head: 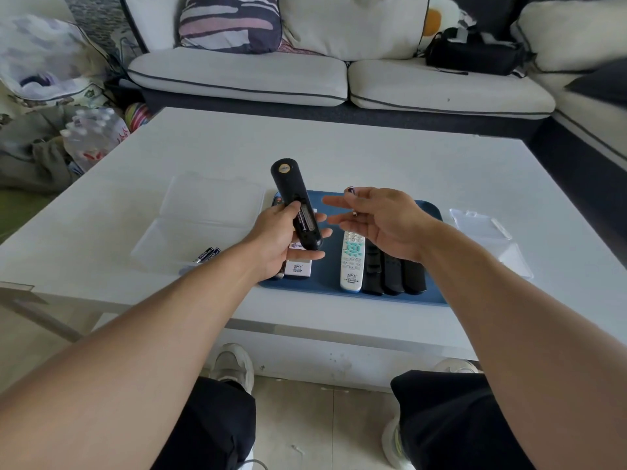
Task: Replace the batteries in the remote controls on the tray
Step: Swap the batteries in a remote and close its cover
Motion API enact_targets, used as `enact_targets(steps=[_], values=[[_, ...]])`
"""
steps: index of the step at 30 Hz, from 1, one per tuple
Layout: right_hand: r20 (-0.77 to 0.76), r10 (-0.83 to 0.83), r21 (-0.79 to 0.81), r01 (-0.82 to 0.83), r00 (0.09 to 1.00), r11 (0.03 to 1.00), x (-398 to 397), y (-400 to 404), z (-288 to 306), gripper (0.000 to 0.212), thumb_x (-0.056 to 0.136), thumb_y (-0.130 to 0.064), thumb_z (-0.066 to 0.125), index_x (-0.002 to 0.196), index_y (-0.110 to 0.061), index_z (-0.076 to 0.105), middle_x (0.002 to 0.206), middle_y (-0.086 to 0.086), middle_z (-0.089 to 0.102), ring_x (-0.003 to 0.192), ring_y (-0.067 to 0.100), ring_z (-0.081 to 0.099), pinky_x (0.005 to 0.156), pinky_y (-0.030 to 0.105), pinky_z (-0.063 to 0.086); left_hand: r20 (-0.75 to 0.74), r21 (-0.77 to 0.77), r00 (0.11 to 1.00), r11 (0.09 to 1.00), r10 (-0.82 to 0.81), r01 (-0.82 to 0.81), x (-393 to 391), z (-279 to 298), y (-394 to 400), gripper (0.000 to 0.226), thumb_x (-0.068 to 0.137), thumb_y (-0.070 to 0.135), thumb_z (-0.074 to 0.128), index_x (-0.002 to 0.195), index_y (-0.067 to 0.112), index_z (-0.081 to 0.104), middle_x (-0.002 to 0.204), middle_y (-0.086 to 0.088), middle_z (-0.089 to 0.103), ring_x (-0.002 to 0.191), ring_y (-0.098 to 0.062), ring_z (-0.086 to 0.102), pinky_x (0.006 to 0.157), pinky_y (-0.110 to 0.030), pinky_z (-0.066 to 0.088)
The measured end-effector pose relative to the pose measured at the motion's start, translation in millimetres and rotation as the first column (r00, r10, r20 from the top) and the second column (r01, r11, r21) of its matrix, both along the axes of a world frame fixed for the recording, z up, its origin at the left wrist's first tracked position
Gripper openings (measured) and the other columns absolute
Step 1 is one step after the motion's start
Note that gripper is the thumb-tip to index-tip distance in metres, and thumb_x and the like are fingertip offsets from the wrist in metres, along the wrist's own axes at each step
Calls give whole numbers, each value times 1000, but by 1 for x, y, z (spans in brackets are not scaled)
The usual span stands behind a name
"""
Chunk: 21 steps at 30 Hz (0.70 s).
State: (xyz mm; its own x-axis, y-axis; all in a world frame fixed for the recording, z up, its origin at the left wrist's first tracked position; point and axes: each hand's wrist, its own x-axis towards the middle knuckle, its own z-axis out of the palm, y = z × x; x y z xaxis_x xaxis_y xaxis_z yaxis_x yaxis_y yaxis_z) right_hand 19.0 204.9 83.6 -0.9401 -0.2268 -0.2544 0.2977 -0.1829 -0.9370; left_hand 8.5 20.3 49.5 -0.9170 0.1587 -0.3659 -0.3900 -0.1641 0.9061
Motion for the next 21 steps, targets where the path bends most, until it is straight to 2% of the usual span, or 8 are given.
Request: enact_targets(steps=[3,7,11,15,18,21], values=[[74,118,-165,-104,990,981,2,1,3,15,106,-17,44,102,-12,58,122,10,71,97,21,72,73,24,57,-16,-51,1000,999,-15,14,0,0,0,33,109,29,37,126,9,57,107,-10,77,93,-28,76,74,-50,62],[76,180,-217,-160,981,963,2,0,4,22,105,-22,47,103,-15,67,109,3,73,87,15,68,71,24,54,-47,-18,999,1000,-14,13,0,0,3,30,110,23,37,124,7,57,89,-6,78,83,-30,76,72,-48,63],[44,169,-183,-158,985,970,2,0,1,24,105,-18,47,115,-11,68,93,1,67,84,13,65,73,22,53,-65,11,997,999,-34,35,0,0,4,29,109,18,37,127,3,54,84,-8,77,82,-34,76,74,-51,62],[-2,153,-123,-152,988,981,2,0,-4,28,99,4,49,122,-5,64,94,5,70,90,17,66,80,20,56,-61,42,998,999,-32,34,1,0,3,29,109,15,35,127,-1,52,89,-14,76,83,-36,75,77,-53,61],[-14,90,-50,-91,996,995,1,0,-6,27,92,10,58,116,-3,63,98,12,73,95,24,69,83,24,59,-60,63,998,998,-20,24,0,-1,2,26,109,13,36,121,-2,53,97,-19,73,82,-35,74,78,-55,60],[-55,20,84,-15,998,996,2,-2,-9,22,86,10,67,103,-4,64,107,25,71,92,28,71,80,26,60,-49,77,999,997,-2,6,-2,-3,4,22,108,12,39,119,1,54,88,-15,74,78,-32,75,73,-55,61]])
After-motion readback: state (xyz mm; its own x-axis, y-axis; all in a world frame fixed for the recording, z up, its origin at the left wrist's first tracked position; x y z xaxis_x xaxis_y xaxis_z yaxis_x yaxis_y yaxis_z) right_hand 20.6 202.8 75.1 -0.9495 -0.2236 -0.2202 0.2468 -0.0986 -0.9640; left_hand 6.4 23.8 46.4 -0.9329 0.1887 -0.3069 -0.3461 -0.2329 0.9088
